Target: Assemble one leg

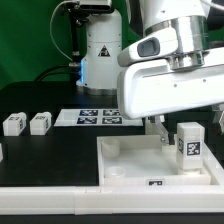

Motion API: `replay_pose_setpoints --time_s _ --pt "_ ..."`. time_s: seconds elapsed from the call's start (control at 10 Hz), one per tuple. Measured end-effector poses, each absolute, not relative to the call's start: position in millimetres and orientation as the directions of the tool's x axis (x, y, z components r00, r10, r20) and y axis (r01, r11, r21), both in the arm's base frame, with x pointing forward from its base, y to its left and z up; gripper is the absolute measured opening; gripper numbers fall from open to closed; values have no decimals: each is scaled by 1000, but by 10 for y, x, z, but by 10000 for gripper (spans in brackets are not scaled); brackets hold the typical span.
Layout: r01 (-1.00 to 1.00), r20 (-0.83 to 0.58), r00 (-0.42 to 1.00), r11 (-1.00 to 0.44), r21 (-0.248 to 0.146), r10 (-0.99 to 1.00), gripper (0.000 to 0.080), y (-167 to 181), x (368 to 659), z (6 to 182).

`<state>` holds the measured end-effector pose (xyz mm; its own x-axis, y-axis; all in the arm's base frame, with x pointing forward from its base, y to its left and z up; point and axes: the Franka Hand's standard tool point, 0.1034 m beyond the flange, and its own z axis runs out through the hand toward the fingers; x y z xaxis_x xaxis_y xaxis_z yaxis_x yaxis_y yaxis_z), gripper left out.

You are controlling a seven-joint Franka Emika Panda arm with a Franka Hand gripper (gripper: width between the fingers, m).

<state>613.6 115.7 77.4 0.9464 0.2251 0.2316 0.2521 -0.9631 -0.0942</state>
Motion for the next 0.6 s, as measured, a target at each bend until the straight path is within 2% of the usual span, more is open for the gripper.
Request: replay_pose_setpoints --time_s 0.2,0.5,0.6 --pt "257 81 965 -957 -136 248 649 1180 6130 806" --pt "278 108 958 -952 -128 266 649 1103 6234 811" --pt "278 108 958 -952 -128 266 499 1104 6234 811"
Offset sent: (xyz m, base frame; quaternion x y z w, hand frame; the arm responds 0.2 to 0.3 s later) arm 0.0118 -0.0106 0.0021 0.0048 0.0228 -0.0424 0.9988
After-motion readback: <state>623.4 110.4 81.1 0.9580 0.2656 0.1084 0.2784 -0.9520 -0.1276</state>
